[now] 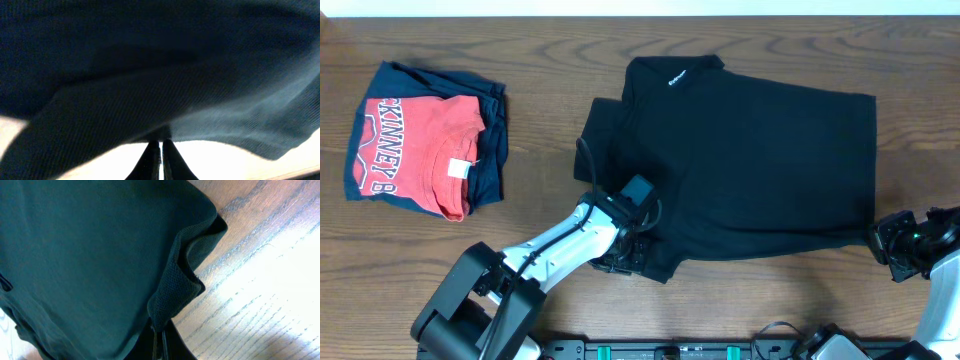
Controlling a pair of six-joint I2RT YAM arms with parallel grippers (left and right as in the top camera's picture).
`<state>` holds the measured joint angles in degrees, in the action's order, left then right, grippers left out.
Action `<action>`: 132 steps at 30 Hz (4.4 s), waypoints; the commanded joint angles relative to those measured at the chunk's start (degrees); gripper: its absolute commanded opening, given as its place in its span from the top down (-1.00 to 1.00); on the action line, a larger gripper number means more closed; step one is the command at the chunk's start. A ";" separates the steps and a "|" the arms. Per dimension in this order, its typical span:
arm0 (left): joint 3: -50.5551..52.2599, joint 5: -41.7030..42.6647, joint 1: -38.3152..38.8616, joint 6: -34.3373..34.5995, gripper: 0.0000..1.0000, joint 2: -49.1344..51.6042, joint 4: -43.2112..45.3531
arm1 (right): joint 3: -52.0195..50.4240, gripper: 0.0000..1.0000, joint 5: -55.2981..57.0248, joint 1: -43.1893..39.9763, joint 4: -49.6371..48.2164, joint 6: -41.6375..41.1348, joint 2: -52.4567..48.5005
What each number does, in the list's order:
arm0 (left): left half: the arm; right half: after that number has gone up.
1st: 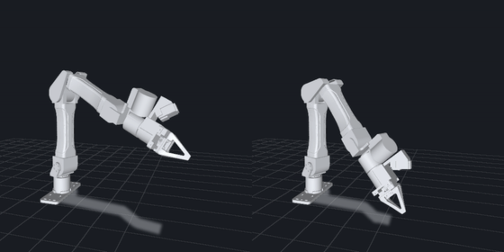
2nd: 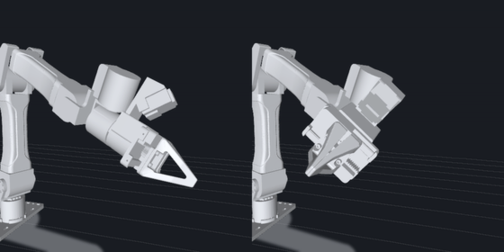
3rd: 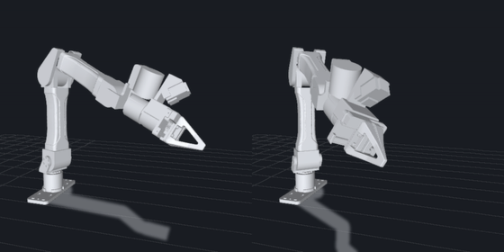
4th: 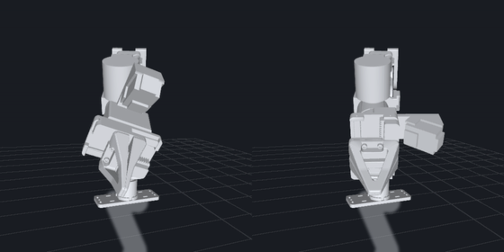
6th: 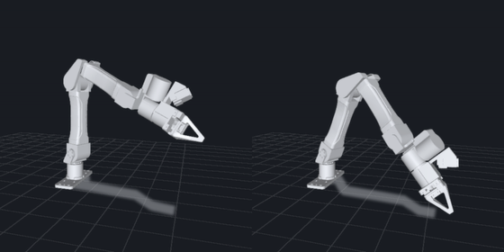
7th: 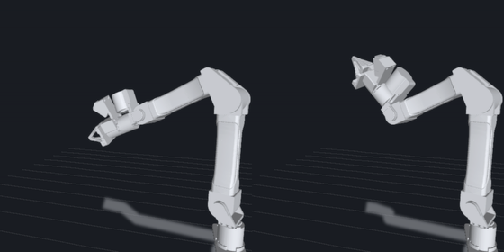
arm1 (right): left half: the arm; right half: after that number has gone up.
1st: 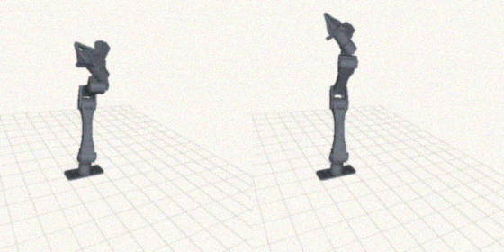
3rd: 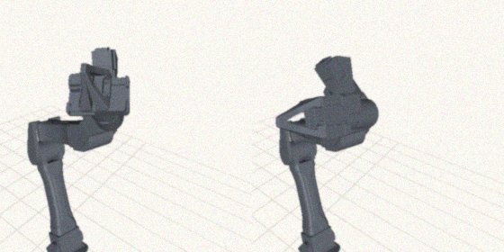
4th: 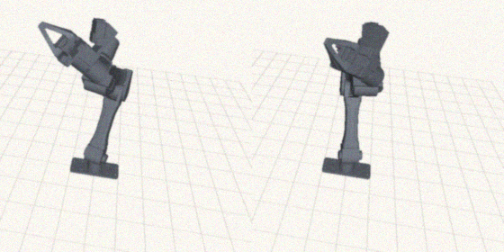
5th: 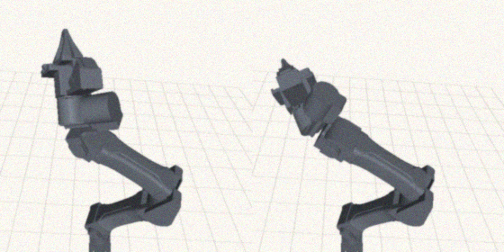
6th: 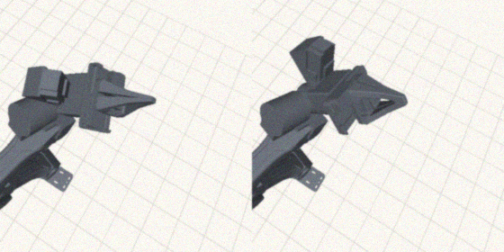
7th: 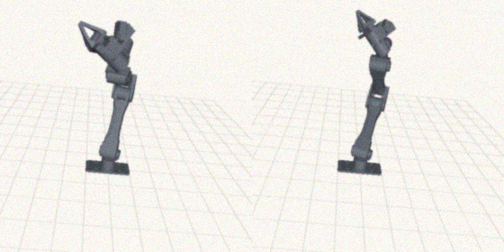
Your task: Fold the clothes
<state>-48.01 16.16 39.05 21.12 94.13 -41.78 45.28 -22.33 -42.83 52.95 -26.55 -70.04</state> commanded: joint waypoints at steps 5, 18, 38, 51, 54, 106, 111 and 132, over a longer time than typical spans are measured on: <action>-1.90 -0.13 -0.24 -1.16 0.39 -1.14 -5.31 | 1.09 0.97 -0.66 0.00 0.26 0.50 -0.04; -1.81 -2.14 0.87 -4.59 -0.42 -0.44 0.33 | 1.09 0.98 -0.63 0.00 0.20 0.48 -0.04; -3.15 -1.99 -0.31 -4.81 0.88 4.07 -2.67 | 1.09 0.97 -0.66 0.00 0.61 0.50 -0.04; -4.50 5.46 0.72 -0.92 -0.05 -3.56 -5.62 | 1.11 0.97 -0.63 0.00 0.63 3.91 -0.02; -3.43 5.46 2.08 6.01 -0.29 -3.32 -0.20 | 1.11 0.97 -0.63 0.00 0.63 3.91 -0.02; -2.62 7.15 -1.75 7.56 0.88 -0.22 -8.37 | 1.11 0.95 -0.68 0.00 0.61 4.13 -0.02; -2.62 4.74 -1.75 6.99 0.88 -5.60 -9.90 | 1.11 0.95 -0.68 -0.02 0.61 4.13 -0.02; 2.45 7.98 1.27 16.04 -0.50 3.43 1.20 | 1.11 0.91 -0.66 -0.02 0.31 4.13 -0.02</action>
<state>-46.61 23.22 41.12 36.25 94.32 -41.58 45.28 -22.35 -42.83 53.30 -23.40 -70.04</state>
